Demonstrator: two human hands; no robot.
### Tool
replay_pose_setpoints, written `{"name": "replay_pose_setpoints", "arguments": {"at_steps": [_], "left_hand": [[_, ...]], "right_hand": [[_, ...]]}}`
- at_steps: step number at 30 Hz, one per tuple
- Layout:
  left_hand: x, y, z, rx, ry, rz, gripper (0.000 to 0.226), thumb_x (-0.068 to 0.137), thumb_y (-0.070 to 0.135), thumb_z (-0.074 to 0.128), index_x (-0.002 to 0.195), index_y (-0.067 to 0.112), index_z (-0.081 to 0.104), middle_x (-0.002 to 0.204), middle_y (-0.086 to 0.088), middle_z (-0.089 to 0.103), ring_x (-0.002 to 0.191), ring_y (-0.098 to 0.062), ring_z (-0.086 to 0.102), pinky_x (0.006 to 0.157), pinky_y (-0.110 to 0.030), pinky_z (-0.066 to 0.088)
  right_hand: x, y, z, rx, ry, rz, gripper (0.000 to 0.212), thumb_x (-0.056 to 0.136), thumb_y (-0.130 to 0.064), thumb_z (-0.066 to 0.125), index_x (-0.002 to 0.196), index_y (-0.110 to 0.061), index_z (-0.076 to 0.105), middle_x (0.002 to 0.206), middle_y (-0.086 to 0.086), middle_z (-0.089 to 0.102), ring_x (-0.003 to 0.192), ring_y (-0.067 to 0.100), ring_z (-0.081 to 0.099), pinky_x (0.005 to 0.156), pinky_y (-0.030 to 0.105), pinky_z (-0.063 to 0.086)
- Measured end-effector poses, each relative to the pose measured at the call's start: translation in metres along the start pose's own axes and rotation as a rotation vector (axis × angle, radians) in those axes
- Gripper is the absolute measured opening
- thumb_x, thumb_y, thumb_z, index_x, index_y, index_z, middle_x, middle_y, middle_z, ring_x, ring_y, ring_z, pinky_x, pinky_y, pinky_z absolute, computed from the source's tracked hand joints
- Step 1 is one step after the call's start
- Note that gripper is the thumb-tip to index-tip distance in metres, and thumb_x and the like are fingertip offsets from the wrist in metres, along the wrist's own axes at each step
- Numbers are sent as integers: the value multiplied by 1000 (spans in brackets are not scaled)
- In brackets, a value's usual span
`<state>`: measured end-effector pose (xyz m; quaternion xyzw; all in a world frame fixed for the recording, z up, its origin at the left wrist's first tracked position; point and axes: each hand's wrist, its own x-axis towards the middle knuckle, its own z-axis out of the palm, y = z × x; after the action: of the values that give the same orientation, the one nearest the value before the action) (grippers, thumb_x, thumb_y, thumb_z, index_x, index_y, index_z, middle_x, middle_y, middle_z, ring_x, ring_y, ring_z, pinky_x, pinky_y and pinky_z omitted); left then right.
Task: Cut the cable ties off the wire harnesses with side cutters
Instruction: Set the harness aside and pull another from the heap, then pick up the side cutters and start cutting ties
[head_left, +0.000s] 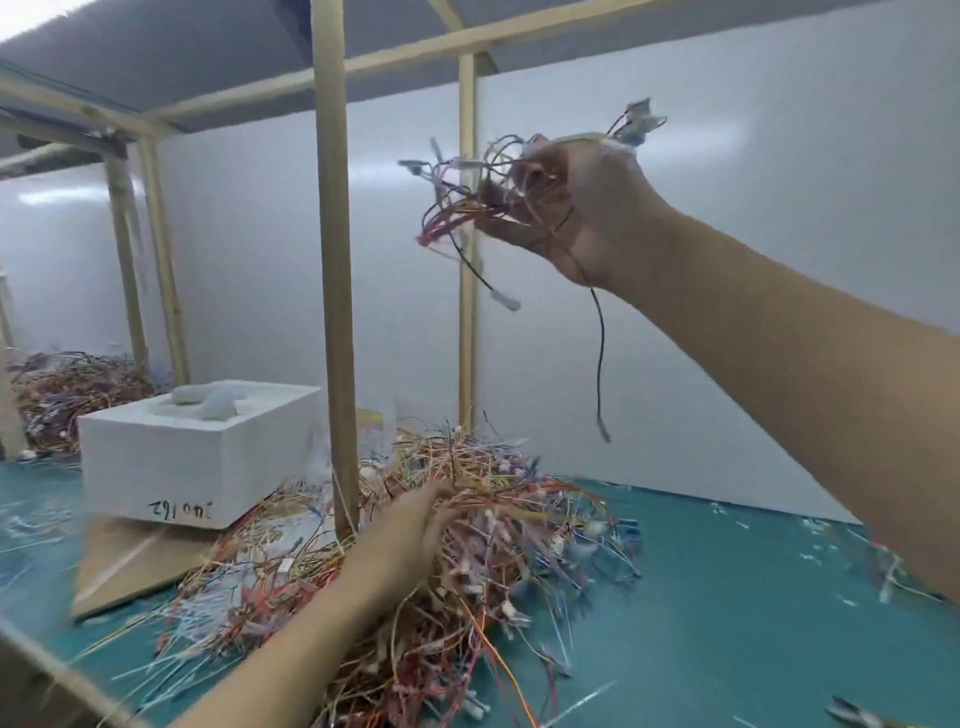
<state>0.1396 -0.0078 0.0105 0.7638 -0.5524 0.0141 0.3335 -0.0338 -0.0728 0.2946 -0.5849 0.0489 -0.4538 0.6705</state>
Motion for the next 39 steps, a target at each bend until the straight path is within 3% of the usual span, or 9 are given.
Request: {"name": "replay_pose_setpoints", "arguments": {"at_steps": [5,9,12,17,23,27,30,33,39], "left_hand": [[35,-17,-28,39,88,-110,37,101,40,47,126,17,62,97,5,70,69,-9,63,64,-29,52],[38,25,-44,226,-49,-121,47,99,43,51,138,18,54,138,-11,57,116,-27,61,103,-44,46],[10,95,-33,-266,230,119,33,94,57,46,118,38,58,124,9,57,109,-2,58,83,-27,51],[-29,199,58,-668,-299,133,69,72,74,64,127,37,49,113,11,61,94,-3,67,76,-33,57],[-27,202,150,-390,-349,317,42,83,38,76,121,23,62,111,3,52,85,-8,63,82,-23,52],[-30,182,188,-326,-268,378,42,84,32,76,122,20,63,119,0,47,104,-14,56,97,-25,43],[-26,168,194,-105,-178,346,32,86,29,73,116,16,69,129,-9,51,120,-26,51,107,-35,37],[-21,170,181,50,-142,495,50,81,19,73,130,22,63,142,-7,47,129,-29,43,111,-37,31],[-33,173,165,58,-862,618,80,77,13,66,146,41,38,156,21,24,142,7,21,112,-6,9]], "right_hand": [[-28,-14,-70,-396,95,17,20,95,-5,48,81,-9,62,61,6,58,57,30,66,63,48,59],[-61,4,-129,-649,175,148,15,97,-10,52,87,-8,63,60,6,59,60,31,66,58,46,60],[-85,25,-164,-848,154,284,19,98,-17,53,93,-3,65,76,14,64,59,31,66,55,41,58],[-125,59,-207,-899,206,445,29,97,-38,55,110,-12,59,90,19,72,55,30,69,51,41,59],[-172,100,-292,-1020,342,580,56,86,-58,66,115,-10,59,100,15,69,53,21,65,45,29,54],[-201,105,-346,-541,489,645,62,86,-55,66,136,-23,50,146,10,43,86,31,67,67,40,61],[-212,96,-381,-830,514,676,41,88,-57,63,115,-27,60,136,-1,50,98,38,68,78,49,61],[-203,83,-395,-1081,361,808,44,94,-53,57,111,-12,60,120,9,66,83,38,73,56,32,55],[-149,73,-392,-980,293,657,44,95,-60,48,108,-19,58,109,12,68,61,20,69,57,28,56]]}}
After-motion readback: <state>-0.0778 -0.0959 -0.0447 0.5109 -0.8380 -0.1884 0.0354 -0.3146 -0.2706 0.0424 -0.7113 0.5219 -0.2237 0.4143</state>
